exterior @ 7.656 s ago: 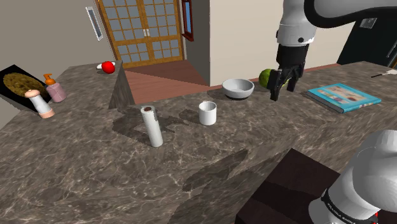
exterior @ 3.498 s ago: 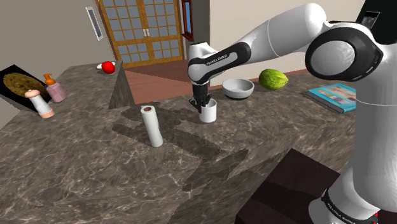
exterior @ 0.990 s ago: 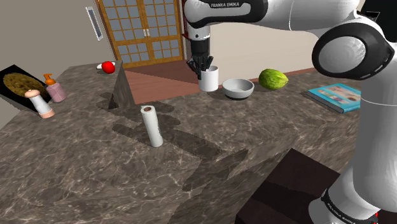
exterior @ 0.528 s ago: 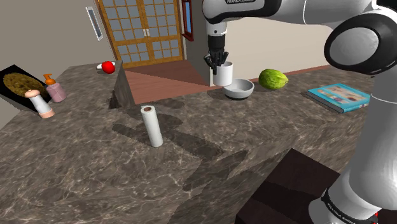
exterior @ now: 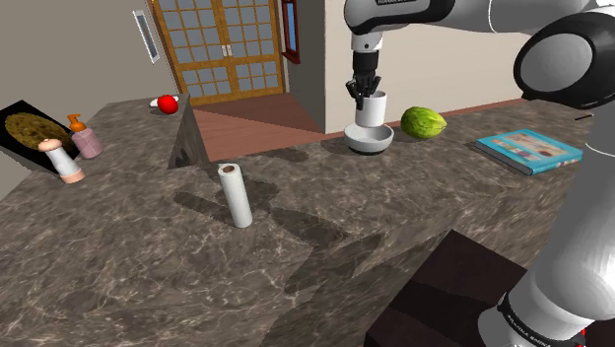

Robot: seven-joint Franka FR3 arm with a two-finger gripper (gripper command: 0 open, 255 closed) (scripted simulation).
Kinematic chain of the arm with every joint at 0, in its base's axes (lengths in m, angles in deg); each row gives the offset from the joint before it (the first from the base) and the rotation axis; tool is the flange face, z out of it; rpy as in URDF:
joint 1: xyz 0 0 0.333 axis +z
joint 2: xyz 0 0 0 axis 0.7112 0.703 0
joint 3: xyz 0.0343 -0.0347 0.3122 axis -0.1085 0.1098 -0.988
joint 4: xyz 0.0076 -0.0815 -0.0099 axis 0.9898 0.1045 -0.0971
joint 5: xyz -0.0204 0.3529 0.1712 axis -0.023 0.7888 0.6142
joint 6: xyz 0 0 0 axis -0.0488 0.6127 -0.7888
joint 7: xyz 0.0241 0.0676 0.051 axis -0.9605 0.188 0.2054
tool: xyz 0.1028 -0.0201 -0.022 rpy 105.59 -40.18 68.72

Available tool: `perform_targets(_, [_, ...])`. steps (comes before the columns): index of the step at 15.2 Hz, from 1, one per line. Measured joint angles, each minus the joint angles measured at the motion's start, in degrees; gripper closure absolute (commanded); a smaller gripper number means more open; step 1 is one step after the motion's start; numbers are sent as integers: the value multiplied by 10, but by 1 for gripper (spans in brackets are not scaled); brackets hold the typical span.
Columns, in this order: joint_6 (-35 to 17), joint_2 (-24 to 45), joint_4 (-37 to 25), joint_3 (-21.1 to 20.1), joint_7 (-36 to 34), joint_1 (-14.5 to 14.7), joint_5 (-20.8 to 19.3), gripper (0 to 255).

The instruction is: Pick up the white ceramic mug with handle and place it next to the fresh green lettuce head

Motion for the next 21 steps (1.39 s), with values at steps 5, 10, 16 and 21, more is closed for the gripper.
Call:
perform_targets(5, [3, 4, -6, 24, 64, -40, 5, 255])
perform_targets(10, [15, 27, -41, 48, 128, -82, 11, 255])
perform_targets(16, [32, 68, -97, 73, 203, -135, 23, 255])
perform_targets(21, [63, 126, -185, 89, 264, -187, 39, 255])
